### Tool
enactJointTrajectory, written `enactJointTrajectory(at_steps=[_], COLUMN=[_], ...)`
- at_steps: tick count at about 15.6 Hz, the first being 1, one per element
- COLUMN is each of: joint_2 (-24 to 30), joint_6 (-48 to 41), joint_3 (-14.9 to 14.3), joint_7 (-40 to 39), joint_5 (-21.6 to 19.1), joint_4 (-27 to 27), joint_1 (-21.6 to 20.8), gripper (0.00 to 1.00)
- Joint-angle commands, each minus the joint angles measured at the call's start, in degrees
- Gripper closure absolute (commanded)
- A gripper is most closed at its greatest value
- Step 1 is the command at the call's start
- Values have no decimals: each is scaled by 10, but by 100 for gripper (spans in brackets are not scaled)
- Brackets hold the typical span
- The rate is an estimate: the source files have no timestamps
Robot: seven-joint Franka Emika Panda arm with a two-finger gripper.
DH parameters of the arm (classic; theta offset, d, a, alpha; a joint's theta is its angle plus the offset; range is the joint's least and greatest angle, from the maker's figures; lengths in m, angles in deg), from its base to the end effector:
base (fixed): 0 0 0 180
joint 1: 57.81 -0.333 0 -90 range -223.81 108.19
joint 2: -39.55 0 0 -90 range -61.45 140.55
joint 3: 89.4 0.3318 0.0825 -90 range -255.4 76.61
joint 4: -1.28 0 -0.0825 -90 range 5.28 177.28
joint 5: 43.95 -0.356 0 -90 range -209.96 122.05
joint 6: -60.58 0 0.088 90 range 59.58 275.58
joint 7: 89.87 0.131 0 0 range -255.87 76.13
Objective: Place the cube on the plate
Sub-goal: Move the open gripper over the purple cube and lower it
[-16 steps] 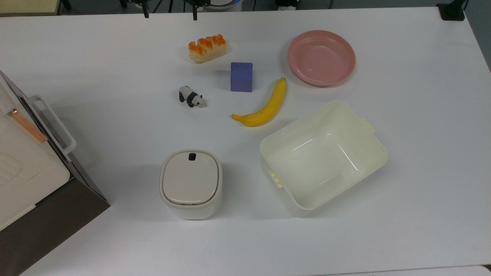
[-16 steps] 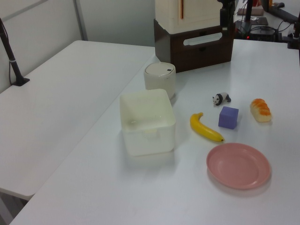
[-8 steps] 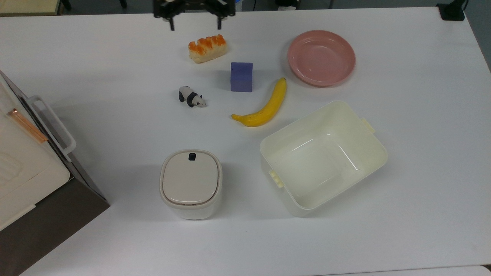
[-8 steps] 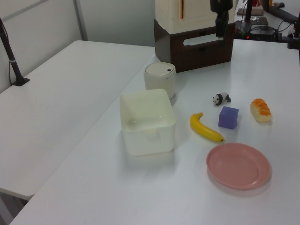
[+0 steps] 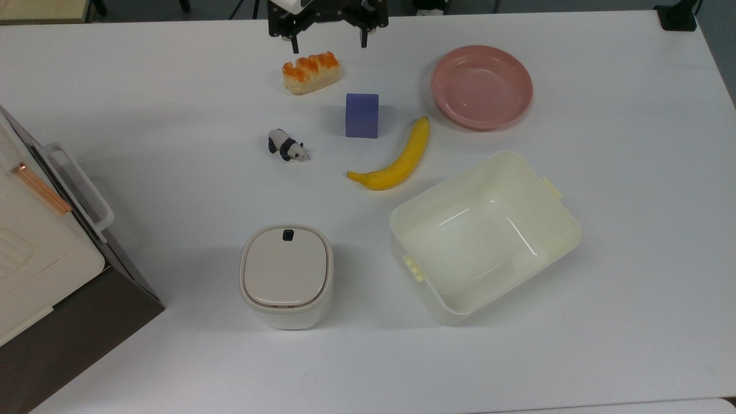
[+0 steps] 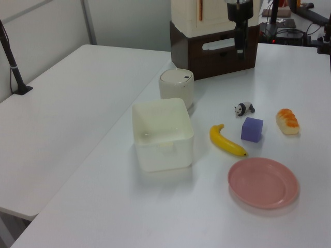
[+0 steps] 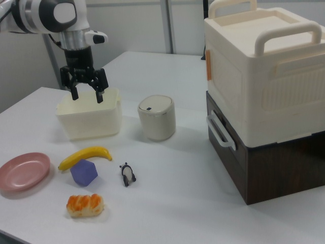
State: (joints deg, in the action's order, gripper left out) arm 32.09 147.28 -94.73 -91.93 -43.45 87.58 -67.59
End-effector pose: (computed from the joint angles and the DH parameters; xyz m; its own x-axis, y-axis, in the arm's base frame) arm 0.5548 0.0453 0.5697 0.9861 0.1116 -0.1230 0.1144 -0.9933 0.0164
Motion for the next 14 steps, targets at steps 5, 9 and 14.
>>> enactJointTrajectory(at_steps=[5, 9, 14], joint_2=[79, 102, 101], joint_6=[125, 169, 241], joint_3=[-1, 8, 15], joint_7=[78, 104, 134], joint_5=[-11, -10, -6], joint_4=[169, 263, 348], joint_1=[-7, -31, -57], gripper=[0, 0, 0])
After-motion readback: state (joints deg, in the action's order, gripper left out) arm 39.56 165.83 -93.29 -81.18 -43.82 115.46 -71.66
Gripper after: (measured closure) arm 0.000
